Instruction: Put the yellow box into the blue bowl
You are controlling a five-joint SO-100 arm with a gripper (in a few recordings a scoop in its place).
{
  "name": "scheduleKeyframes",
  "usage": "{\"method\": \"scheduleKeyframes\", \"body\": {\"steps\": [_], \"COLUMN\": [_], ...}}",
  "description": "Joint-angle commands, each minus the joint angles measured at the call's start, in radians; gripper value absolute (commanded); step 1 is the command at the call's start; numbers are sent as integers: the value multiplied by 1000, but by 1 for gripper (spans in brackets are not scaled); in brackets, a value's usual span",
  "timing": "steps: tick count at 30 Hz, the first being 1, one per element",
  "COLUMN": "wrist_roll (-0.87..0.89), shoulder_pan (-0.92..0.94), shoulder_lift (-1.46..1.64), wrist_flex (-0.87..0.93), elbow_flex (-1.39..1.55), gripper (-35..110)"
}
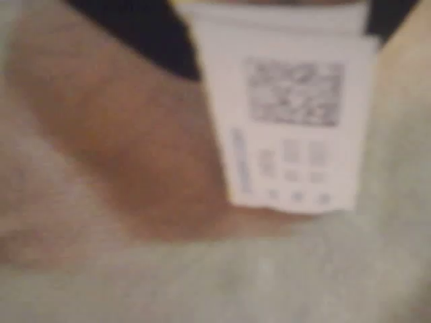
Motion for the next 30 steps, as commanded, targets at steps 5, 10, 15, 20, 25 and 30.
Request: {"method": "scheduleKeyframes", "body": {"steps": [5, 10, 15, 20, 25, 30], "wrist_roll": [-9, -8, -5, 2, -8, -8], "shoulder_pan": [14, 17, 20, 21, 6, 5], "shoulder_lift": [15, 29, 29, 86, 273, 407], "wrist_flex": [8, 20, 72, 98, 143, 179], "elbow_flex": [-14, -32, -35, -35, -35, -35], "gripper": [0, 0, 0, 0, 0, 0]}}
